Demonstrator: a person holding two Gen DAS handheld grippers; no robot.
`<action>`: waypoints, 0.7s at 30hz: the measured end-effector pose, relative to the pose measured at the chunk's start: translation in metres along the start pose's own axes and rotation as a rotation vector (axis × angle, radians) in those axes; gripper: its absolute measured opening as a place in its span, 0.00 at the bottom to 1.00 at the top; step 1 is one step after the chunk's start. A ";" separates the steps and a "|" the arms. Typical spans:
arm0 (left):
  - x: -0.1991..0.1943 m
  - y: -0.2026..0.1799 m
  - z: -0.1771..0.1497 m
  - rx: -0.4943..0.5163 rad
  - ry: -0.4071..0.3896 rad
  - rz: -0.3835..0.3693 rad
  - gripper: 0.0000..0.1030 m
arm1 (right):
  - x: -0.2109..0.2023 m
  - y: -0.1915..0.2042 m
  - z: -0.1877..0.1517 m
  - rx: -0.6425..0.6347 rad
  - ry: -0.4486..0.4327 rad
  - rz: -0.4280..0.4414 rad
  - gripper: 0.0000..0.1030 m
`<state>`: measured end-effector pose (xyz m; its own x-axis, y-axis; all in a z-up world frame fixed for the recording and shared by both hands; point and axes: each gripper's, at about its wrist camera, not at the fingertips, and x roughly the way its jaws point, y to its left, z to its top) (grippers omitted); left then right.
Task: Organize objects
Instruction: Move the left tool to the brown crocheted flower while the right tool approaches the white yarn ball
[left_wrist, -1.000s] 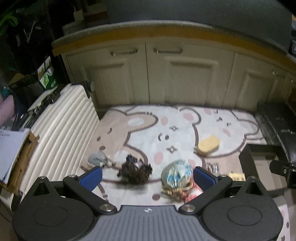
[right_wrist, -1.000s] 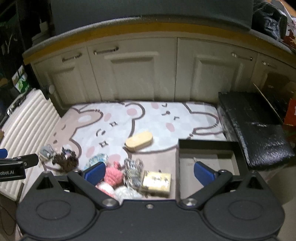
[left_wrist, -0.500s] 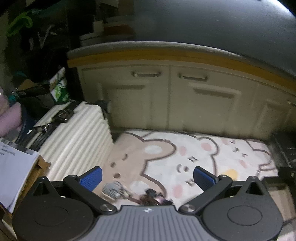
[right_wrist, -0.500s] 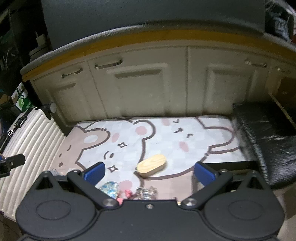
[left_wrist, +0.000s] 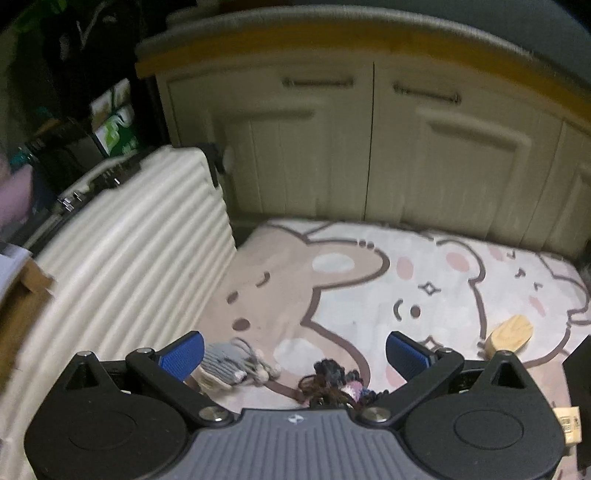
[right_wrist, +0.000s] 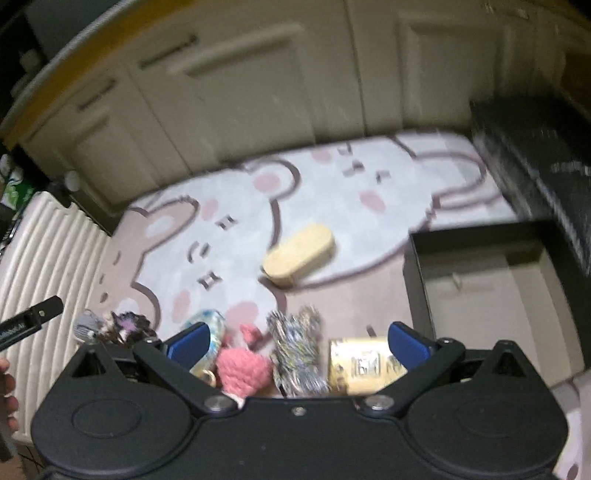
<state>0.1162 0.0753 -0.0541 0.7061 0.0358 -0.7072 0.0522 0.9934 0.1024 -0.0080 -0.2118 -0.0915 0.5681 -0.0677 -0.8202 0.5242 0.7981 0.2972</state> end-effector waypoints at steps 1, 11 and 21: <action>0.008 -0.003 -0.004 0.002 0.010 -0.002 1.00 | 0.005 -0.003 -0.002 0.020 0.030 0.005 1.00; 0.077 -0.016 -0.035 0.011 0.065 0.009 1.00 | 0.034 -0.026 -0.020 0.168 0.220 0.037 0.83; 0.102 0.000 -0.052 -0.045 0.145 -0.071 1.00 | 0.052 -0.010 -0.031 0.020 0.319 0.022 0.72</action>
<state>0.1515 0.0848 -0.1630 0.5919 -0.0228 -0.8057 0.0645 0.9977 0.0191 -0.0033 -0.2047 -0.1520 0.3536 0.1436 -0.9243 0.5278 0.7852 0.3239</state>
